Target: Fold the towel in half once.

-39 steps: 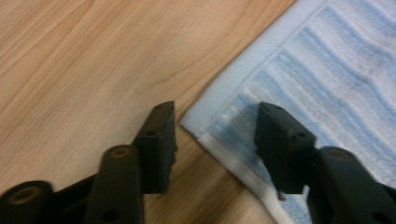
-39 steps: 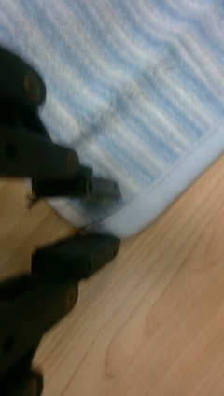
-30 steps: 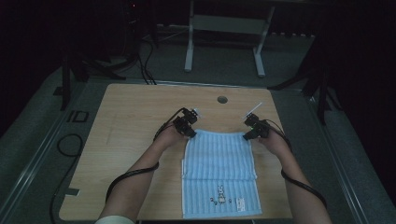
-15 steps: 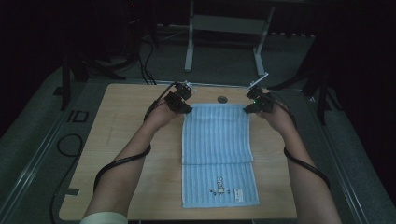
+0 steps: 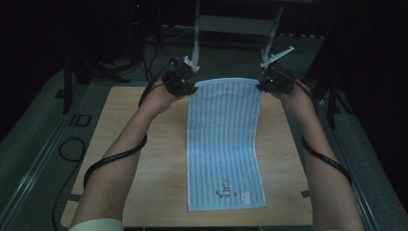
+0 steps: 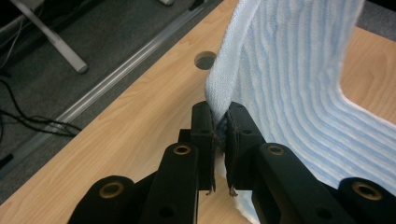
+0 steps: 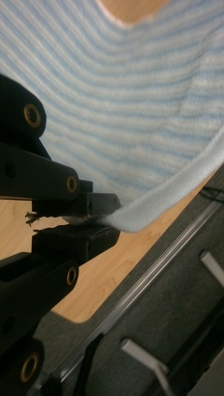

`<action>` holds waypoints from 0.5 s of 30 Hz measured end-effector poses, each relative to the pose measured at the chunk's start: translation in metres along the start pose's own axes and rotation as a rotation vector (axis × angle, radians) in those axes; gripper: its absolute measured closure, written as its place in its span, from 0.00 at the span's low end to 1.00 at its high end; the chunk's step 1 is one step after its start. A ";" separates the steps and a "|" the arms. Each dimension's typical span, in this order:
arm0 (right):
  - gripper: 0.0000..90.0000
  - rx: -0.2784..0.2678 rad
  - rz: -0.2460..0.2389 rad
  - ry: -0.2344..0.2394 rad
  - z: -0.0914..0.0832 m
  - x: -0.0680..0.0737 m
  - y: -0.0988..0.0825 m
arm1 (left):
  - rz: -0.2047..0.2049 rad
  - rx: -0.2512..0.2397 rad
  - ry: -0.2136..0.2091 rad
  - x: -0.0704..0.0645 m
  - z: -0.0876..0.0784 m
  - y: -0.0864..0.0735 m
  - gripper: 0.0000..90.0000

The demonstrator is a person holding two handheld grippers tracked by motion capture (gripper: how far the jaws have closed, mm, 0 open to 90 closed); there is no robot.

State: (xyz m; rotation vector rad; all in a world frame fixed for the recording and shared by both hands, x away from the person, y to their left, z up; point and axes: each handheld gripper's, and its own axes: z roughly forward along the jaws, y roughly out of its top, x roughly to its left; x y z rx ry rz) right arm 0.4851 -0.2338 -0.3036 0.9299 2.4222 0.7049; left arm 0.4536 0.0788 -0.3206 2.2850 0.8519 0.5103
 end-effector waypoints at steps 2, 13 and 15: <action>0.92 -0.007 -0.014 0.007 -0.002 0.005 -0.007 | -0.001 -0.009 -0.031 -0.004 0.000 -0.008 0.92; 0.92 0.004 -0.055 0.062 -0.004 0.035 -0.072 | 0.078 0.032 -0.145 -0.047 0.007 -0.058 0.92; 0.92 -0.002 -0.064 0.066 -0.006 0.042 -0.083 | 0.097 0.038 -0.155 -0.055 0.007 -0.066 0.92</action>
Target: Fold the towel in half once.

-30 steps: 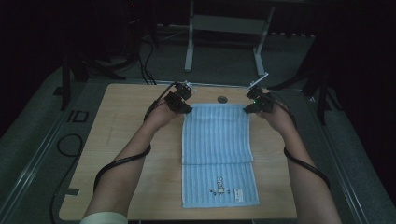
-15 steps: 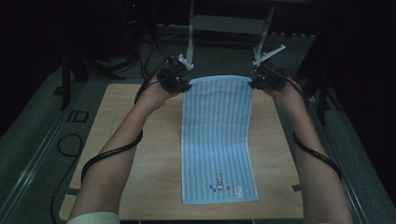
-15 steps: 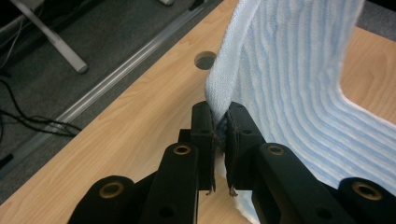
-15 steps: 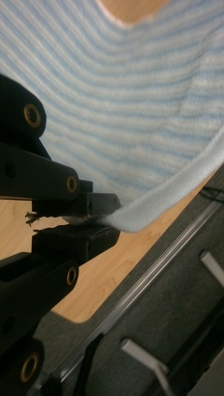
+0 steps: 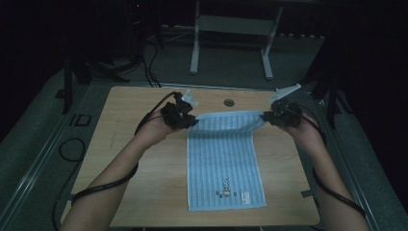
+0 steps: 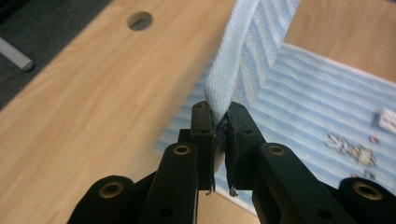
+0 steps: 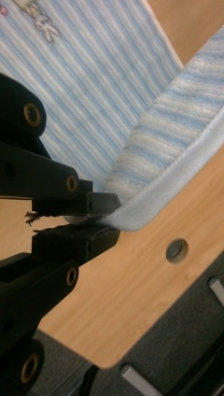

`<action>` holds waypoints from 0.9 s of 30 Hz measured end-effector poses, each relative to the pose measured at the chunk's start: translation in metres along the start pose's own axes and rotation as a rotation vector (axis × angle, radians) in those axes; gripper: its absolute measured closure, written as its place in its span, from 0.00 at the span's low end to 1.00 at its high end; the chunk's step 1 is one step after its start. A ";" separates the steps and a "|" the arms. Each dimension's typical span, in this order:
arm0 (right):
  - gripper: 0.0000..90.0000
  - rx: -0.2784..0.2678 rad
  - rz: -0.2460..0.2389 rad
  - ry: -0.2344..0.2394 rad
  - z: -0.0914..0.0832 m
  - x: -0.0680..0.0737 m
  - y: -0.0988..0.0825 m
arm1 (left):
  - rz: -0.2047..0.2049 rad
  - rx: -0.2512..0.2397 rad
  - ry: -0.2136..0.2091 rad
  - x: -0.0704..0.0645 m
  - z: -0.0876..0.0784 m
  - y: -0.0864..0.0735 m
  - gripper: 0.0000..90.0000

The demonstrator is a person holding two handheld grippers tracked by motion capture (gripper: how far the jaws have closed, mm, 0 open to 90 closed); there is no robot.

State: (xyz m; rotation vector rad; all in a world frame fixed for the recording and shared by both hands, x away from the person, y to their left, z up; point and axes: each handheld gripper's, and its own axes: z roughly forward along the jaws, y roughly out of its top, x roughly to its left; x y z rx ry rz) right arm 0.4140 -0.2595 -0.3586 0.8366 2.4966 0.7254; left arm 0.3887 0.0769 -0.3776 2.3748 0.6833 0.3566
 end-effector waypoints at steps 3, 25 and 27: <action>0.92 -0.008 -0.015 0.025 -0.002 0.016 -0.019 | 0.021 0.020 -0.024 -0.015 0.003 -0.014 0.92; 0.91 0.031 -0.028 0.165 -0.005 0.102 -0.129 | 0.143 0.046 -0.126 -0.111 0.019 -0.091 0.91; 0.90 0.039 -0.024 0.180 -0.006 0.107 -0.137 | 0.130 0.042 -0.145 -0.117 0.020 -0.097 0.91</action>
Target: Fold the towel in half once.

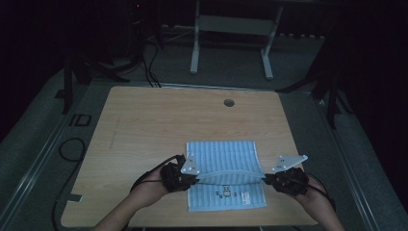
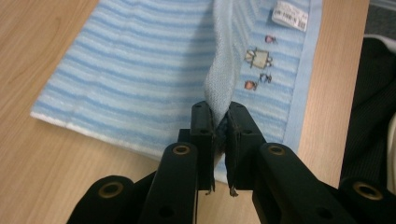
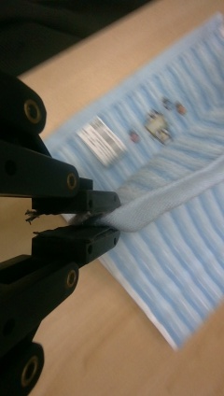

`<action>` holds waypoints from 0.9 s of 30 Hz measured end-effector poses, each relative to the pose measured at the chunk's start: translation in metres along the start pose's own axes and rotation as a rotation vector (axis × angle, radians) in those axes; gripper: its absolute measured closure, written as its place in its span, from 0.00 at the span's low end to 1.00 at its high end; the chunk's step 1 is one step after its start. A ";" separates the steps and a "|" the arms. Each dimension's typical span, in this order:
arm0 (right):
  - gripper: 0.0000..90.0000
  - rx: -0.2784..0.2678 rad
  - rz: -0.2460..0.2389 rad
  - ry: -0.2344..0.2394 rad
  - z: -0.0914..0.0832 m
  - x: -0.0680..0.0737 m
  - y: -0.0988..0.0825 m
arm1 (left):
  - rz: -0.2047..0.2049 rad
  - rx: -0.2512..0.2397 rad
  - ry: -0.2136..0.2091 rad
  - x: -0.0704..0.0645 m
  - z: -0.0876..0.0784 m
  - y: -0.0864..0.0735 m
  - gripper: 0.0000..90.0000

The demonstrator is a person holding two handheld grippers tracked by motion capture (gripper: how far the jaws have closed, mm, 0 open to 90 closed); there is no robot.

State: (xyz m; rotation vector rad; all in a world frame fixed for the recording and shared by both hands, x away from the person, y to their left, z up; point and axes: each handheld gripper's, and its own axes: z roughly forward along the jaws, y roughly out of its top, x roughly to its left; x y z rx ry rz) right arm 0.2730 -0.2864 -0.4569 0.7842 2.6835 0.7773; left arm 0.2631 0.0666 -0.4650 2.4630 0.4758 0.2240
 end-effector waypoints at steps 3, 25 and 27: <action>0.90 0.011 0.005 0.007 0.001 0.005 -0.010 | 0.001 0.010 -0.012 -0.008 0.004 -0.007 0.91; 0.66 0.011 0.056 0.073 0.026 0.013 -0.019 | -0.092 0.072 -0.116 -0.007 0.029 -0.026 0.53; 0.66 0.025 0.044 0.077 0.035 0.010 -0.013 | -0.117 0.075 -0.112 0.001 0.034 -0.026 0.53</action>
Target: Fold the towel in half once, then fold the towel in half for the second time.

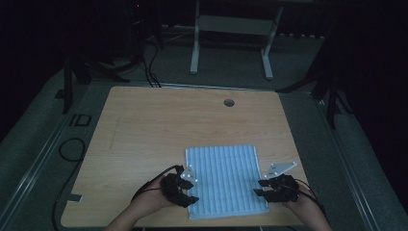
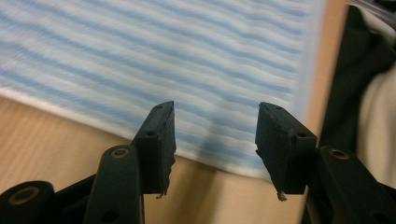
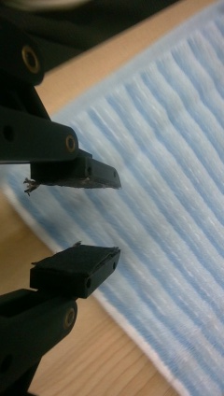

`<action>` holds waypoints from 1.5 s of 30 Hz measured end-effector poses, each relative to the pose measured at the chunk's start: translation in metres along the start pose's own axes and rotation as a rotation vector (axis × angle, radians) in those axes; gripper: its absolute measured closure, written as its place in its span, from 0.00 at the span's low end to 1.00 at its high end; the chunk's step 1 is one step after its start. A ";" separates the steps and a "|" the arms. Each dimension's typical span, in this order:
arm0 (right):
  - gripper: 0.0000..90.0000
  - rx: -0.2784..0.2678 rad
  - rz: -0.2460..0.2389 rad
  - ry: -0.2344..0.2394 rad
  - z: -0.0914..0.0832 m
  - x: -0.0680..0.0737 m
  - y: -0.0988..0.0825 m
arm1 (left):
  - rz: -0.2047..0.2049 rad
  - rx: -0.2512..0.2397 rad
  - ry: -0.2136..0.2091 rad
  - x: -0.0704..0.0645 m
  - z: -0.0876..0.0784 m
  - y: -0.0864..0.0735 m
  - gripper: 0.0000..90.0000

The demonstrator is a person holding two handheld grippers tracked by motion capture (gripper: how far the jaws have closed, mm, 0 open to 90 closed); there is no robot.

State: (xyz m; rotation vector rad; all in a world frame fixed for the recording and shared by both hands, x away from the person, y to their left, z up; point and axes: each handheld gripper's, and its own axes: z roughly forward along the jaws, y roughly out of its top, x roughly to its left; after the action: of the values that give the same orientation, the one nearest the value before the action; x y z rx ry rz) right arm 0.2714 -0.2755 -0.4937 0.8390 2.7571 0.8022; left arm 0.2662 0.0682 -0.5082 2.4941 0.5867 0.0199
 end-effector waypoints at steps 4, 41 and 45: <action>0.65 0.008 0.002 0.004 0.012 -0.009 0.009 | -0.026 0.009 0.005 0.013 0.010 -0.001 0.53; 0.64 0.068 0.151 -0.069 0.036 -0.128 0.072 | -0.198 0.026 0.194 0.125 0.005 0.027 0.51; 0.66 0.098 0.193 -0.059 0.051 -0.142 0.080 | -0.230 0.019 0.194 0.137 0.008 0.028 0.50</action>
State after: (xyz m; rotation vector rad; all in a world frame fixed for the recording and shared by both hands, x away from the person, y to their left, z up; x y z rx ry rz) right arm 0.4422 -0.2753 -0.4953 1.1426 2.7130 0.6640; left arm 0.4020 0.1001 -0.5148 2.4442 0.9552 0.1709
